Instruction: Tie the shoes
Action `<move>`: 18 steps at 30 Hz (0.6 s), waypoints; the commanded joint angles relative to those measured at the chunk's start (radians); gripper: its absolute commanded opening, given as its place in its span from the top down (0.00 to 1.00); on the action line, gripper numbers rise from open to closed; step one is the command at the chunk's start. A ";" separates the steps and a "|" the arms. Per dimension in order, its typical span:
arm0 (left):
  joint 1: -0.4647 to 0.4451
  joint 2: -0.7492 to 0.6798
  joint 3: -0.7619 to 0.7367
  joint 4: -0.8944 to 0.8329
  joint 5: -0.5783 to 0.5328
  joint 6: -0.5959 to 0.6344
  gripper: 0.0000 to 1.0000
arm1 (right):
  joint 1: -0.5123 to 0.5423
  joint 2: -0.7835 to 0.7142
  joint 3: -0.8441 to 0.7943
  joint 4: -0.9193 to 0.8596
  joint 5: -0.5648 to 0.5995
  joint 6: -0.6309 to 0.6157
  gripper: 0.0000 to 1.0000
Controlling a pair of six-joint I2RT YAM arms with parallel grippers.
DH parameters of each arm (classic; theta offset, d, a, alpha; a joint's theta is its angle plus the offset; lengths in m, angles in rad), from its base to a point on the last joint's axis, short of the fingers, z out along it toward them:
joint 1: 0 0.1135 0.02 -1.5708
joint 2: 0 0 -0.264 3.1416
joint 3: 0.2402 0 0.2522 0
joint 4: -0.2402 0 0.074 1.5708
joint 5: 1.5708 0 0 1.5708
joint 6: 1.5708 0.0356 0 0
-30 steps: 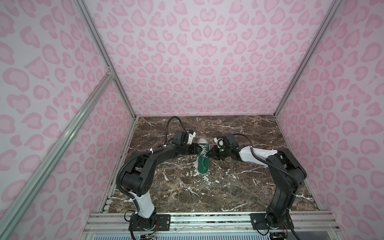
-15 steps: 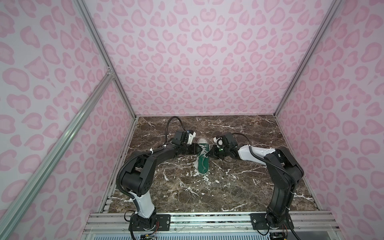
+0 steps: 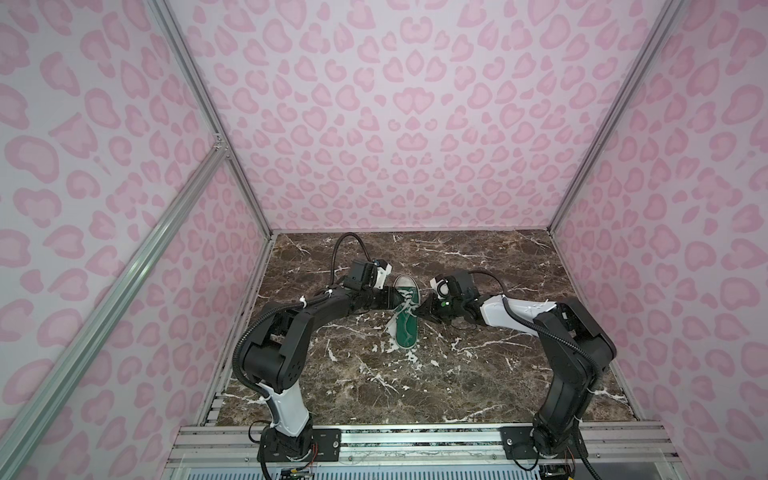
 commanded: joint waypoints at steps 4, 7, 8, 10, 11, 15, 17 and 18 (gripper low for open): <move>0.001 -0.001 0.005 -0.011 -0.003 0.011 0.55 | -0.001 0.036 0.041 -0.016 -0.006 -0.024 0.82; 0.000 -0.001 0.005 -0.011 -0.002 0.009 0.55 | -0.002 0.050 0.059 -0.030 -0.009 -0.035 0.82; 0.000 -0.001 0.005 -0.012 -0.001 0.009 0.55 | -0.002 0.054 0.067 -0.035 -0.008 -0.039 0.82; 0.000 -0.002 0.007 -0.012 -0.002 0.010 0.55 | -0.003 0.063 0.079 -0.046 -0.008 -0.046 0.81; 0.001 -0.003 0.007 -0.012 -0.002 0.009 0.55 | -0.003 0.066 0.085 -0.050 -0.008 -0.049 0.80; 0.000 -0.005 0.007 -0.014 -0.003 0.011 0.55 | -0.011 0.077 0.102 -0.063 -0.007 -0.063 0.77; 0.002 -0.005 0.006 -0.015 -0.003 0.012 0.55 | -0.013 0.083 0.109 -0.070 -0.008 -0.067 0.77; 0.002 -0.005 0.006 -0.014 -0.002 0.012 0.55 | -0.016 0.088 0.111 -0.073 -0.012 -0.070 0.77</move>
